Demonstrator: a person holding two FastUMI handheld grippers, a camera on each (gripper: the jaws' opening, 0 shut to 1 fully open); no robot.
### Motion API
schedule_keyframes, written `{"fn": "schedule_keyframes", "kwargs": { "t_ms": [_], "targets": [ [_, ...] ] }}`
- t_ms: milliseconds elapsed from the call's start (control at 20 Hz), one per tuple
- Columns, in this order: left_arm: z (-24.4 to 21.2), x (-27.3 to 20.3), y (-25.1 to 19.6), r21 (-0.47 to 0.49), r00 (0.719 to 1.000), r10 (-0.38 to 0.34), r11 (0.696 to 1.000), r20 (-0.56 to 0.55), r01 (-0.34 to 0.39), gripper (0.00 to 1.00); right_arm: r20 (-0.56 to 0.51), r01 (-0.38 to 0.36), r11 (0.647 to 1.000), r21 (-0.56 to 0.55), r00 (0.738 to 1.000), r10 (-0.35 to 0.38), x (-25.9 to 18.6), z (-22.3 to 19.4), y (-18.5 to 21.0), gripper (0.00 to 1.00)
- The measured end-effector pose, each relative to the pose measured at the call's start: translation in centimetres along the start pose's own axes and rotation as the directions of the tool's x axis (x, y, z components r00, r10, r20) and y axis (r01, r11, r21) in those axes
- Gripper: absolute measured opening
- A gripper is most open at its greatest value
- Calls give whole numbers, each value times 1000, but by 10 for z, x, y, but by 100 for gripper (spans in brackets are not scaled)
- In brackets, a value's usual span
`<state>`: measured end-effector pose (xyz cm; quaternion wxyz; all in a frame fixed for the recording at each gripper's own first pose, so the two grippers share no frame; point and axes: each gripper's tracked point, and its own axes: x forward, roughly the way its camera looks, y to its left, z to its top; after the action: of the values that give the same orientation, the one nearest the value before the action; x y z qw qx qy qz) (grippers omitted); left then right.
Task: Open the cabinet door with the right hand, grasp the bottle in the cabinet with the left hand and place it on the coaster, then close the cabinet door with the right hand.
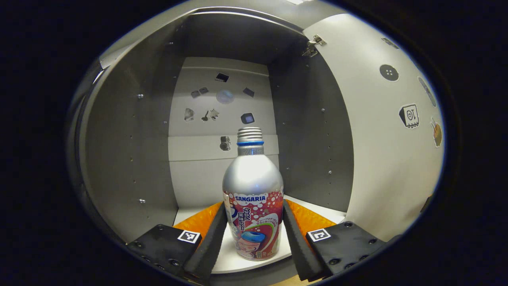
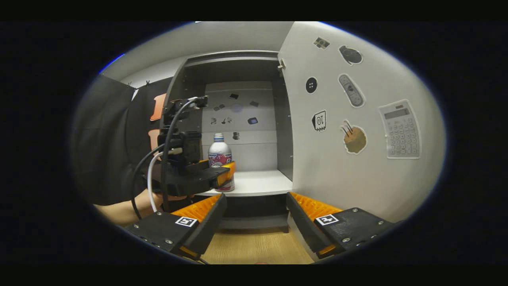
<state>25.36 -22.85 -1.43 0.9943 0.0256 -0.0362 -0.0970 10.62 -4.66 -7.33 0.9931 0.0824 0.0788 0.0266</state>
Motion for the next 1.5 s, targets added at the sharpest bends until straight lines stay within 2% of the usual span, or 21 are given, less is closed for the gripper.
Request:
{"fn": "schedule_keyframes", "kwargs": {
  "t_ms": [300,600,1000,1300,1500],
  "targets": [
    [5,-79,21,-5,994,102,995,33,-102,83,15,-83,996,-34,996,84,-4,0,5,93],
    [-27,-168,45,-8,987,156,988,38,-156,83,39,-85,996,-28,996,86,-31,0,23,93],
    [-114,-269,49,-11,994,82,997,-66,-83,83,-8,-15,1000,15,1000,16,-86,-29,67,93],
    [-145,-306,50,-7,998,45,999,-47,-46,83,-22,39,999,-37,999,-40,-140,-45,89,93],
    [-173,-318,50,2,996,63,998,-58,-63,83,-24,17,1000,-14,1000,-17,-155,-61,101,93]
  ]
}}
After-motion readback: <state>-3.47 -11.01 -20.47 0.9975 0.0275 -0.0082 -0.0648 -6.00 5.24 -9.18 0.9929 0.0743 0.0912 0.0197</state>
